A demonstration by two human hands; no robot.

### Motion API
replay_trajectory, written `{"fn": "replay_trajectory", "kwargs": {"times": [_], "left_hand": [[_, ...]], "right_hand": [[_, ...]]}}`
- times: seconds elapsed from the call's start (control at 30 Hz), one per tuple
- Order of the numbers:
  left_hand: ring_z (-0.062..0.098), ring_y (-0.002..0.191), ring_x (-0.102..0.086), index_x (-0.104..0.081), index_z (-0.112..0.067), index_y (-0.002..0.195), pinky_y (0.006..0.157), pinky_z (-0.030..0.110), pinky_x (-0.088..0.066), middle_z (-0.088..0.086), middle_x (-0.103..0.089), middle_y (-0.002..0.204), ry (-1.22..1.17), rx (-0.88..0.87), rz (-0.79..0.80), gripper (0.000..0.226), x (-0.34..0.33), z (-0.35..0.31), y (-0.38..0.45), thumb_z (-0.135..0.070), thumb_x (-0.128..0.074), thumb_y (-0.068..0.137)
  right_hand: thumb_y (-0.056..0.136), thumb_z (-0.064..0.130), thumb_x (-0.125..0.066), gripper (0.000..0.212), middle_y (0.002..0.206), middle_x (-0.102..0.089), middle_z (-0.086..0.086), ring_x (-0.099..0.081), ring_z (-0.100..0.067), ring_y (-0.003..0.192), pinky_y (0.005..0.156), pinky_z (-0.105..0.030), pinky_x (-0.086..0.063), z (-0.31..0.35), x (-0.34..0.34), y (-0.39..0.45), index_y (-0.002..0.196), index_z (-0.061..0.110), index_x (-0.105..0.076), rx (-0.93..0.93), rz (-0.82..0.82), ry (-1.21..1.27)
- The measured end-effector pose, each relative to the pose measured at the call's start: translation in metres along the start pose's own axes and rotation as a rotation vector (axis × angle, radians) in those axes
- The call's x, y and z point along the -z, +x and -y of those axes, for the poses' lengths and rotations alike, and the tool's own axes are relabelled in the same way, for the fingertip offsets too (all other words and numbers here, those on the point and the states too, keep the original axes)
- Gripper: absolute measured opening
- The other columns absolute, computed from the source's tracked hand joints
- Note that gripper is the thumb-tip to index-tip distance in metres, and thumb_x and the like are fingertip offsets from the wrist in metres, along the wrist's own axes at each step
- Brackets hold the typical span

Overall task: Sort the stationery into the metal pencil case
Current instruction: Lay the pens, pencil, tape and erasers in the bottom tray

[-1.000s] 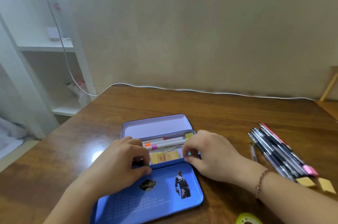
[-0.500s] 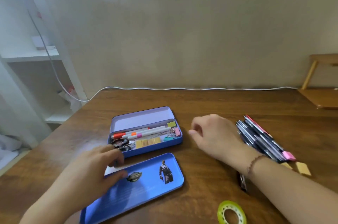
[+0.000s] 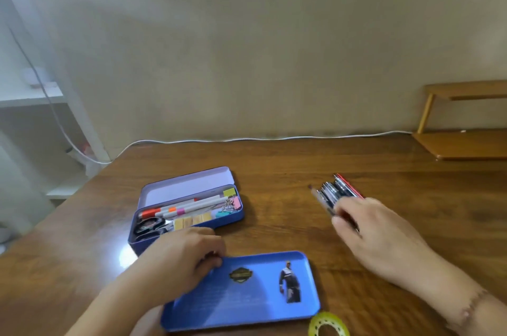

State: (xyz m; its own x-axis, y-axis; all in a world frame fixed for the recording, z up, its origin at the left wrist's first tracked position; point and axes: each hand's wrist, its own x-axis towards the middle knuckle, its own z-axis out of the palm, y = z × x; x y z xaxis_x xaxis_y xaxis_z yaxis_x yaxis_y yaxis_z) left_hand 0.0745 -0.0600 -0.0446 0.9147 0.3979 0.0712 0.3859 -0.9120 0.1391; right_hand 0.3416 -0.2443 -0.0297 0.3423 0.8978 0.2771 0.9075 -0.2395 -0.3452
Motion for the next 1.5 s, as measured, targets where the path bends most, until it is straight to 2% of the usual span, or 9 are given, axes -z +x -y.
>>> {"fn": "replay_trajectory", "kwargs": {"times": [0.1,0.23,0.4,0.5,0.67,0.97,1.13,1.33,1.5], "left_hand": [[0.002,0.084,-0.057,-0.066,-0.033,0.098,0.075,0.021,-0.048,-0.016,-0.064,0.096,-0.043,-0.039,-0.04,0.009,-0.008,-0.022,0.031,-0.036,-0.059,0.091],[0.003,0.086,-0.058,-0.066,-0.03,0.097,0.078,0.028,-0.051,-0.015,-0.063,0.093,-0.198,-0.024,-0.067,0.009,-0.019,-0.042,0.054,-0.029,-0.06,0.091],[0.005,0.095,-0.061,-0.066,-0.034,0.105,0.084,0.025,-0.05,-0.014,-0.067,0.096,-0.531,0.027,-0.034,0.043,-0.021,-0.04,0.045,-0.006,-0.042,0.084],[0.009,0.093,-0.06,-0.068,-0.034,0.099,0.08,0.024,-0.048,-0.014,-0.065,0.092,-0.561,-0.015,-0.081,0.027,-0.022,-0.041,0.038,-0.017,-0.051,0.086],[0.001,0.086,-0.056,-0.067,-0.031,0.084,0.072,0.014,-0.046,-0.018,-0.061,0.086,-0.403,-0.12,-0.136,0.004,-0.027,-0.042,0.038,-0.028,-0.07,0.083],[0.008,0.086,-0.058,-0.067,-0.032,0.088,0.071,0.022,-0.05,-0.015,-0.061,0.09,-0.469,-0.077,-0.084,0.028,-0.023,-0.037,0.033,-0.007,-0.06,0.076],[0.008,0.083,-0.057,-0.065,-0.034,0.088,0.066,0.012,-0.043,-0.016,-0.059,0.09,-0.457,-0.069,-0.076,0.032,-0.026,-0.038,0.034,-0.005,-0.057,0.078],[0.007,0.084,-0.059,-0.067,-0.033,0.092,0.068,0.018,-0.049,-0.017,-0.06,0.09,-0.453,-0.081,-0.115,0.018,-0.027,-0.04,0.034,-0.017,-0.067,0.086],[0.007,0.081,-0.059,-0.067,-0.033,0.088,0.066,0.014,-0.047,-0.017,-0.061,0.088,-0.453,-0.086,-0.14,0.014,-0.028,-0.04,0.034,-0.019,-0.07,0.086]], "right_hand": [[0.097,0.04,-0.037,0.01,0.085,-0.057,0.018,-0.057,-0.006,0.073,0.053,-0.023,-0.042,-0.002,0.003,-0.002,0.098,0.039,-0.046,0.125,-0.055,0.116],[0.091,0.034,-0.051,0.013,0.075,-0.05,0.021,-0.055,-0.002,0.063,0.044,-0.014,-0.019,0.003,-0.017,-0.005,0.101,0.043,-0.049,0.319,-0.085,-0.163],[0.086,0.041,-0.043,0.024,0.07,-0.06,0.017,-0.053,-0.01,0.06,0.05,-0.025,-0.037,0.007,-0.042,0.003,0.086,0.039,-0.067,0.517,-0.102,-0.265],[0.087,0.042,-0.043,0.026,0.073,-0.06,0.017,-0.053,-0.009,0.064,0.051,-0.025,-0.04,0.013,-0.05,0.008,0.081,0.037,-0.068,0.528,-0.077,-0.251],[0.08,0.05,-0.052,0.024,0.087,-0.064,0.021,-0.057,-0.006,0.076,0.062,-0.026,-0.049,0.001,-0.042,0.009,0.092,0.036,-0.067,0.436,-0.035,-0.165],[0.077,0.043,-0.063,0.012,0.08,-0.064,0.024,-0.057,-0.005,0.081,0.071,-0.032,-0.051,-0.021,-0.023,0.002,0.083,0.036,-0.071,0.29,0.021,-0.154],[0.079,0.052,-0.055,0.019,0.081,-0.062,0.026,-0.053,-0.001,0.083,0.077,-0.028,-0.045,-0.016,-0.025,0.001,0.084,0.039,-0.067,0.269,0.05,-0.117],[0.075,0.058,-0.054,0.026,0.064,-0.052,0.021,-0.047,-0.004,0.072,0.07,-0.025,-0.039,-0.012,-0.036,0.005,0.069,0.035,-0.061,0.154,-0.042,-0.136],[0.078,0.04,-0.069,0.018,0.058,-0.052,0.014,-0.048,-0.003,0.071,0.054,-0.023,-0.035,-0.031,-0.013,0.007,0.065,0.033,-0.058,-0.086,-0.112,-0.083]]}}
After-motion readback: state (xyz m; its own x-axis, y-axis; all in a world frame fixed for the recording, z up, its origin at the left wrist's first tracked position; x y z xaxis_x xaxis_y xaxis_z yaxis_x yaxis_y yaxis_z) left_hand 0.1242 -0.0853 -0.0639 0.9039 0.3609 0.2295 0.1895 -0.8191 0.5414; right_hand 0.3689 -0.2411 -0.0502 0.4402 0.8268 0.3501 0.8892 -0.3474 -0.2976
